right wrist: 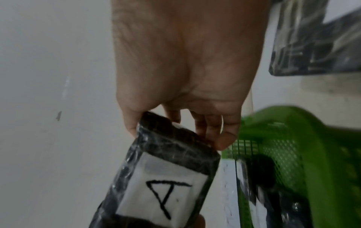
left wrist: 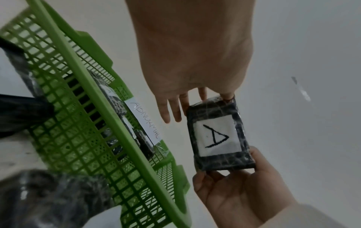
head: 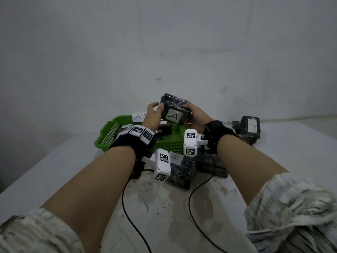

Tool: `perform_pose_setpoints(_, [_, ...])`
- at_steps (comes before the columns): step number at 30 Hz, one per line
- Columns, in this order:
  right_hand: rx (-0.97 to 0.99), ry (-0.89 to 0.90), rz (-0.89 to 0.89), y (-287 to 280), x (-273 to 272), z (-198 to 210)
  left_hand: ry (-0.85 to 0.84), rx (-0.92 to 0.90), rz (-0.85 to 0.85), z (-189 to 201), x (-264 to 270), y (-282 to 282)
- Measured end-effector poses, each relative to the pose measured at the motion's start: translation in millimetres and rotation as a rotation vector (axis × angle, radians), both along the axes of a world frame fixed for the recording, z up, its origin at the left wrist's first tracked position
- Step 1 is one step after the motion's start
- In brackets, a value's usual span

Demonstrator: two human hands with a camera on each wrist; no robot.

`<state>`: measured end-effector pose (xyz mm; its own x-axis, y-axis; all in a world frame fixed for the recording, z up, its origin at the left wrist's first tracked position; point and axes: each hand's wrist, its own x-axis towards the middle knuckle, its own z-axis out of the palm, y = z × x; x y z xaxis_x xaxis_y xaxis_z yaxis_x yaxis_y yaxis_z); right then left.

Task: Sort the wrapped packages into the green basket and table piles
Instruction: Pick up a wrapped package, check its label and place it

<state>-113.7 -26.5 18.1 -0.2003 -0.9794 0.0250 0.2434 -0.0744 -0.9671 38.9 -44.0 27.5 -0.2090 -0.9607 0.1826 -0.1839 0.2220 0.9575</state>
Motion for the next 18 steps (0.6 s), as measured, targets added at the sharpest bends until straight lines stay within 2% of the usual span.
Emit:
perform_pose_setpoints(3, [-0.017, -0.108, 0.048, 5, 23, 1, 0.142, 0.061, -0.049, 3, 17, 5])
perform_pose_setpoints(8, [-0.031, 0.021, 0.058, 3, 40, 0, 0.186, 0.136, -0.059, 1, 43, 2])
perform_pose_setpoints(12, [-0.007, 0.165, 0.178, 1, 41, -1, 0.211, 0.214, -0.005, -1, 52, -3])
perform_pose_setpoints(15, [-0.047, 0.231, 0.189, 0, 43, -3, 0.122, 0.263, -0.001, -2, 56, -2])
perform_pose_setpoints(18, [-0.062, 0.320, 0.070, 0, 44, -6, -0.042, 0.250, 0.001, -6, 59, -2])
